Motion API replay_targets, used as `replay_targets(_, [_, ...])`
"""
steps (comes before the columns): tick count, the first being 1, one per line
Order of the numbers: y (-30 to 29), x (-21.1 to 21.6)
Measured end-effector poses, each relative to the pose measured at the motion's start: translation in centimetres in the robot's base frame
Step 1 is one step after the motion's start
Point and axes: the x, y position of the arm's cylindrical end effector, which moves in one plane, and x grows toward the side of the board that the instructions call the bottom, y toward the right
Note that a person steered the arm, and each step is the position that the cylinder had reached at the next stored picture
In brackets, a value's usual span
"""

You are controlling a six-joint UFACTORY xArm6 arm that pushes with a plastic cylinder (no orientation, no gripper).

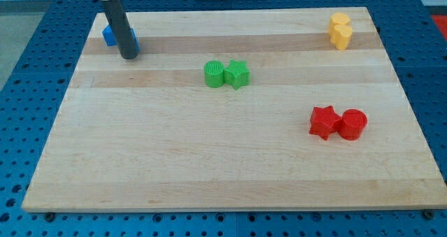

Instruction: Place the arm below the red circle

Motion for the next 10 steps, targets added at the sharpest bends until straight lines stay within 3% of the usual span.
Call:
replay_targets(2, [0.0,-1.3])
replay_targets(3, [0.0,1.2])
replay_targets(5, [5.2,18.2])
replay_targets(6, [11.6,25.1])
replay_targets(7, [22.6,28.3])
replay_targets(8, [27.0,29.1])
replay_targets(9, [35.9,26.2])
replay_targets(10, [39.7,24.3])
